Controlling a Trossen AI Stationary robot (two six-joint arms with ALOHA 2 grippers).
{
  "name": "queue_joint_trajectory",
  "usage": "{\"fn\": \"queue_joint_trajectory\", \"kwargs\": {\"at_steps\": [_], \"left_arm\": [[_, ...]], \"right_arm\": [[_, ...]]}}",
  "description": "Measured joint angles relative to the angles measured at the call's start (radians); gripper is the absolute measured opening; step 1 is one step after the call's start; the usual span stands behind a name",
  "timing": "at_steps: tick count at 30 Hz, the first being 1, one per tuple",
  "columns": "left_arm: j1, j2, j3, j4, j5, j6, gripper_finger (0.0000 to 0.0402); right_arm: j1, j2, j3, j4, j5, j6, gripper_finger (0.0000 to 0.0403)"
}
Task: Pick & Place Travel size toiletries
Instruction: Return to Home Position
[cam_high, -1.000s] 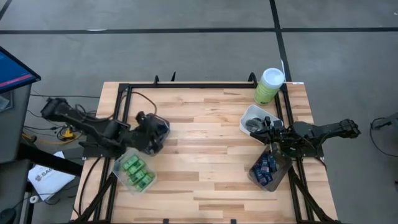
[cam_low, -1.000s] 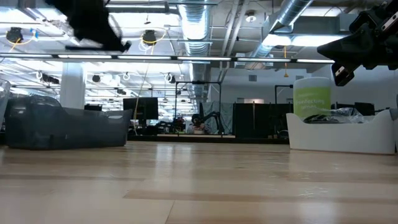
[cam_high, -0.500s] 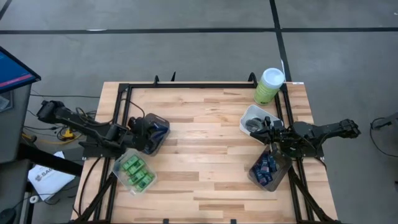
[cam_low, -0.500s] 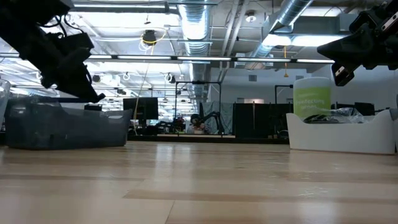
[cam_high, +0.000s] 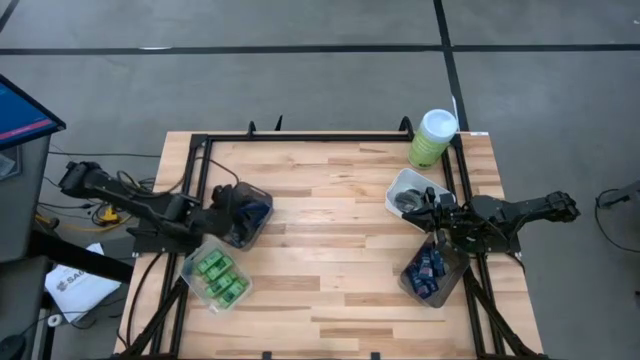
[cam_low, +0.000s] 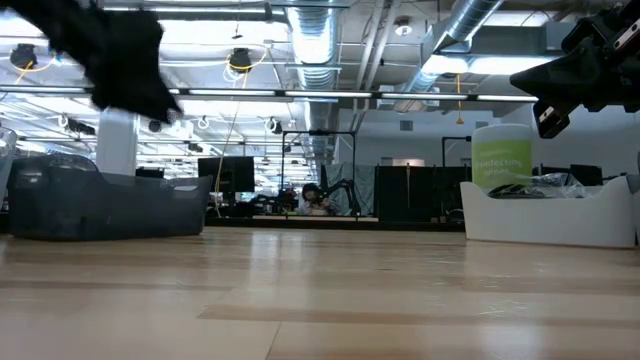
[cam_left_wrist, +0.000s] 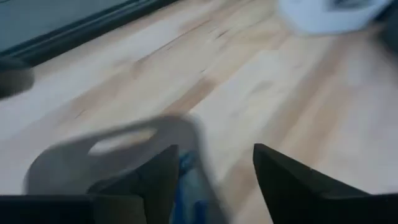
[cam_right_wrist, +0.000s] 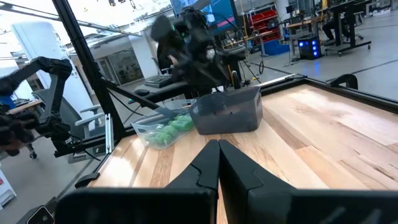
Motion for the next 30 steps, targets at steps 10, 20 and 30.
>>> {"fn": "queue_joint_trajectory", "kwargs": {"at_steps": [10,20,30], "left_arm": [[-0.053,-0.165,0.266,0.133,0.168,0.523,0.0043],[-0.075,-0.572,0.219,0.213,0.389,0.681,0.0002],[-0.075,-0.835,0.046,0.223,0.518,0.658,0.0]], "right_arm": [[0.0,0.0,0.0,0.0,0.0,0.0,0.0],[0.0,0.0,0.0,0.0,0.0,0.0,0.0],[0.0,0.0,0.0,0.0,0.0,0.0,0.0]]}}
